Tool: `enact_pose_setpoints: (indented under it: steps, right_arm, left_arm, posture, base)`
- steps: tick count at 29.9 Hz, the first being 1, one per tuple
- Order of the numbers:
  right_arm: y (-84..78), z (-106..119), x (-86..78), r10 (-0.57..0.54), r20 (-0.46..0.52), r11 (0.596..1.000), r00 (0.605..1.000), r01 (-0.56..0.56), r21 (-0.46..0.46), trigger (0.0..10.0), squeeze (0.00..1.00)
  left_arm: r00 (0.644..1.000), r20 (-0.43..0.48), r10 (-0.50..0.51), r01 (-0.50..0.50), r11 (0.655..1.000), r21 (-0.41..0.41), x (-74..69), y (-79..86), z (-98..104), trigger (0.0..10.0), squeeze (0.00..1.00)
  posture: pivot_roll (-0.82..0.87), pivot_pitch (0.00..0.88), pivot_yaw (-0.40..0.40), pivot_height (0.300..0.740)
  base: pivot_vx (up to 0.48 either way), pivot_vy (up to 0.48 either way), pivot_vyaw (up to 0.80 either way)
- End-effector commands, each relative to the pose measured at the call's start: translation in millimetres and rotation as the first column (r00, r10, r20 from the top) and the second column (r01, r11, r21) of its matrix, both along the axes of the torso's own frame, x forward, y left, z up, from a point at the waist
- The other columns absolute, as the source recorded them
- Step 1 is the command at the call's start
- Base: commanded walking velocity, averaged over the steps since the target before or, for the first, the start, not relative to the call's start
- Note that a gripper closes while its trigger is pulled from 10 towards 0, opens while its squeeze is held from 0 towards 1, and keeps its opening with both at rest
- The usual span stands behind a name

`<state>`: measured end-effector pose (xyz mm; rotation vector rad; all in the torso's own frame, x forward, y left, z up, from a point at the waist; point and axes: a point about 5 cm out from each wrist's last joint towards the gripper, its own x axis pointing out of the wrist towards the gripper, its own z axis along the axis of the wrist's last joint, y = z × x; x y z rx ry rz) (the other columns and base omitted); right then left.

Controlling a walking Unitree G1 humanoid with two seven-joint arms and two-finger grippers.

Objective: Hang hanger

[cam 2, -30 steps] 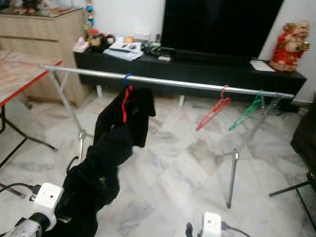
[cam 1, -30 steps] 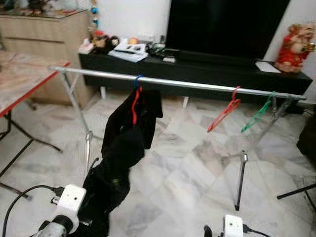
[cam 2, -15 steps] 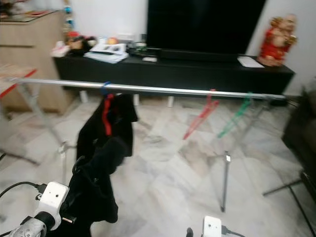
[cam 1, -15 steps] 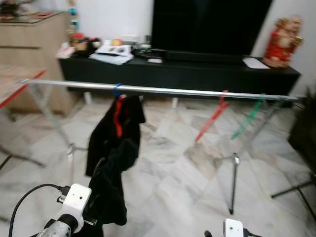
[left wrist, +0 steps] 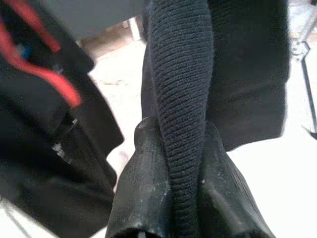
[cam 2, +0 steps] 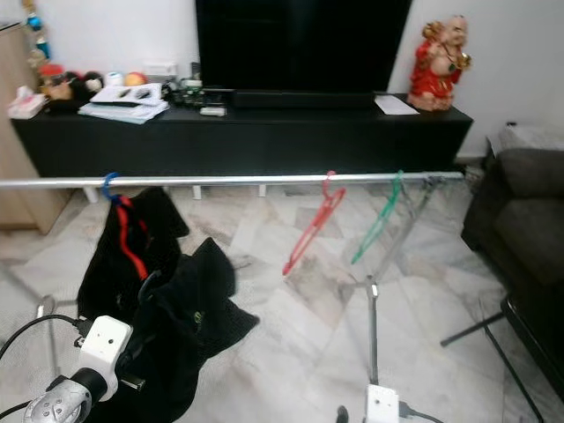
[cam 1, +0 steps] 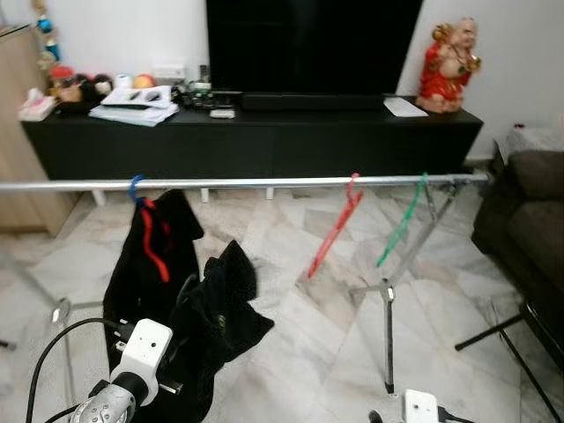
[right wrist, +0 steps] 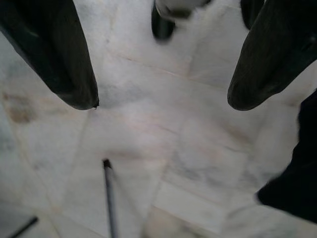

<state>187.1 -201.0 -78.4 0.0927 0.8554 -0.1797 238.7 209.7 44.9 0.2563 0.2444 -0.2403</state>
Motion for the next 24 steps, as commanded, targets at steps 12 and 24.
enact_pose_setpoints:
  steps: [12,24]
  right_arm:
    - [0.7,1,3.4,-0.005,0.007,1.0,1.0,0.005,0.003,10.0,0.0]
    - [1.3,1,3.1,-0.003,0.005,1.0,1.0,0.003,0.003,10.0,0.0]
  left_arm:
    - [0.998,0.048,-0.039,0.039,0.999,-0.001,10.0,-6.0,13,10.0,0.0]
    - [0.994,0.053,-0.092,0.092,0.996,0.001,17.7,-13.8,18,10.0,0.0]
  posture:
    - [0.07,0.006,-0.028,0.74]
    - [0.07,0.01,-0.025,0.74]
  base:
    - [0.33,0.0,0.0]
    - [0.335,0.0,0.0]
